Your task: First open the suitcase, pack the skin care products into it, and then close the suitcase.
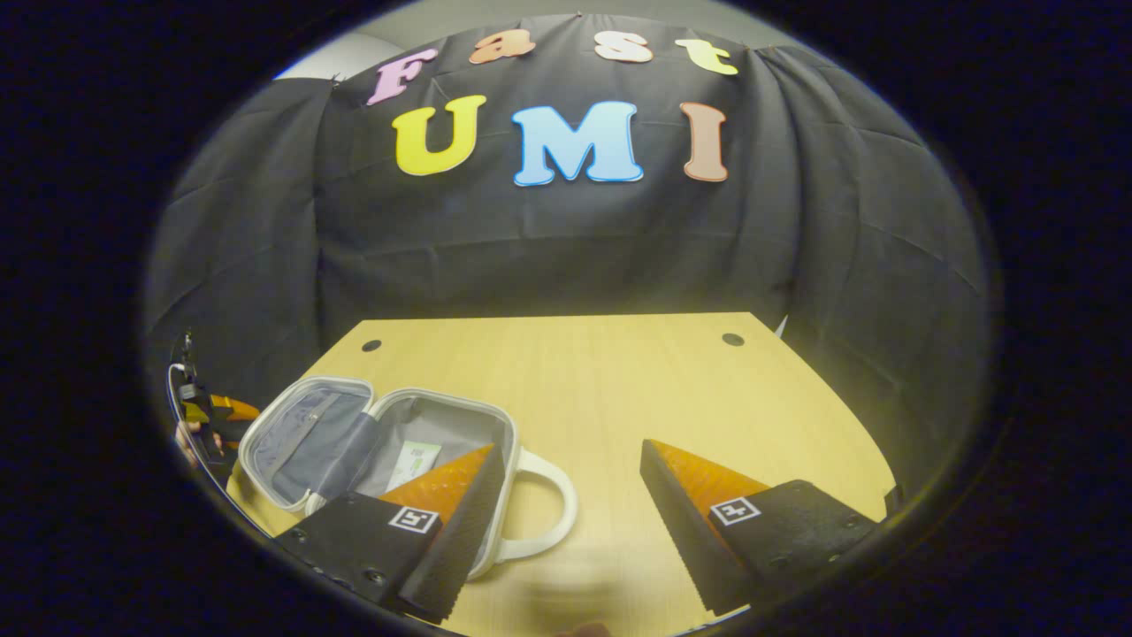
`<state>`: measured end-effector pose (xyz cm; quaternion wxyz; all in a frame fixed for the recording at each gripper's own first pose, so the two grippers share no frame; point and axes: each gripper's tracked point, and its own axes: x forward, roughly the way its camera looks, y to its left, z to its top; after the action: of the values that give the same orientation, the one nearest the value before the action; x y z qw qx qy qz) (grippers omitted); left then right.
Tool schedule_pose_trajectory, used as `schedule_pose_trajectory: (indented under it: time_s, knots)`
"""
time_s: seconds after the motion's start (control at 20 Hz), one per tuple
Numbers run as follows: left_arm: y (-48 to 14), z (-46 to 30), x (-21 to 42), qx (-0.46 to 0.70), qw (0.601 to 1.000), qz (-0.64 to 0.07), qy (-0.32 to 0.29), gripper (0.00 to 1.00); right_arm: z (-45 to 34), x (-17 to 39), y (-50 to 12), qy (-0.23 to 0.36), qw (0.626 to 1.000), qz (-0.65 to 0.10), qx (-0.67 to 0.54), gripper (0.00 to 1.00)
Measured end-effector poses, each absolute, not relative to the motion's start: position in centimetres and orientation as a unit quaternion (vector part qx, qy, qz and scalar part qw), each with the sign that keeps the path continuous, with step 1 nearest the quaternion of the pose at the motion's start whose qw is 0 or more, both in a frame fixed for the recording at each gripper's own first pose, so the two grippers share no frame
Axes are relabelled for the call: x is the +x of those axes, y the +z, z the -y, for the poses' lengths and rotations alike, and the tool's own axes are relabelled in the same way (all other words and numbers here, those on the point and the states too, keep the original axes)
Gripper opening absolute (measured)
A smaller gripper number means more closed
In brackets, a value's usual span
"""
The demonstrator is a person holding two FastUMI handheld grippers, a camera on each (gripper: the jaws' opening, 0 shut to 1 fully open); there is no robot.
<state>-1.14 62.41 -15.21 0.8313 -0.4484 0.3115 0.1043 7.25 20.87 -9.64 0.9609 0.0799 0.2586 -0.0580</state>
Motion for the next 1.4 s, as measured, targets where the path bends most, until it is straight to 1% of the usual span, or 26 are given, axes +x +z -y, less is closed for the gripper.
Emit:
schedule_pose_trajectory:
  time_s: [0.05,0.15,0.2,0.3,0.35,0.4,0.45,0.5,0.65,0.8,0.85,0.9,0.95,1.15,1.3,1.4]
  knots:
    - [-15.3,-61.9,-0.8,-0.467,0.824,-0.307,0.097,0.89,-20.5,7.2,-9.5,-0.063,0.961,-0.257,0.082,0.95]
    - [-16.0,-61.6,-0.2,-0.491,0.81,-0.305,0.092,0.53,-19.9,7.1,-9.3,-0.071,0.962,-0.253,0.08,0.95]
    - [-17.1,-62.3,-0.6,-0.49,0.808,-0.309,0.106,0.36,-19.6,7.1,-9.1,-0.073,0.962,-0.251,0.078,0.95]
    - [-16.4,-62.6,-0.8,-0.507,0.802,-0.295,0.109,0.27,-19.1,7.0,-8.7,-0.076,0.964,-0.244,0.074,0.95]
    - [-15.5,-62.6,-1.2,-0.504,0.807,-0.286,0.109,0.15,-18.8,7.0,-8.6,-0.079,0.965,-0.24,0.07,0.95]
    - [-14.6,-62.5,-1.0,-0.494,0.817,-0.278,0.109,0.14,-18.4,7.0,-8.3,-0.082,0.966,-0.236,0.067,0.95]
    - [-13.3,-62.1,-1.1,-0.478,0.827,-0.274,0.109,0.1,-18.1,7.1,-7.9,-0.082,0.968,-0.229,0.065,0.95]
    - [-11.5,-61.7,-1.3,-0.465,0.838,-0.265,0.107,0.1,-17.9,7.2,-7.5,-0.08,0.969,-0.224,0.063,0.95]
    - [-3.3,-60.5,-1.9,-0.448,0.863,-0.216,0.091,0.09,-17.2,7.5,-6.7,-0.066,0.974,-0.208,0.061,0.95]
    - [4.6,-56.5,-2.7,-0.422,0.888,-0.172,0.061,0.09,-16.0,7.6,-6.1,-0.045,0.979,-0.192,0.055,0.95]
    - [6.8,-54.6,-3.1,-0.407,0.897,-0.166,0.052,0.09,-15.4,7.5,-5.9,-0.041,0.98,-0.186,0.052,0.95]
    - [8.9,-52.6,-3.4,-0.393,0.905,-0.158,0.044,0.14,-14.8,7.4,-5.7,-0.037,0.982,-0.181,0.05,0.95]
    - [11.1,-50.5,-3.6,-0.378,0.913,-0.149,0.036,0.09,-14.2,7.2,-5.6,-0.033,0.983,-0.176,0.051,0.95]
    - [17.2,-39.3,-3.4,-0.313,0.941,-0.127,-0.005,0.08,-11.6,6.3,-5.8,-0.017,0.985,-0.162,0.054,0.95]
    - [19.0,-29.5,-3.7,-0.256,0.958,-0.123,-0.04,0.08,-9.3,5.5,-6.0,-0.002,0.987,-0.154,0.049,0.95]
    - [18.3,-24.0,-3.8,-0.206,0.968,-0.134,-0.051,0.08,-8.0,4.9,-6.4,0.012,0.988,-0.15,0.044,0.95]
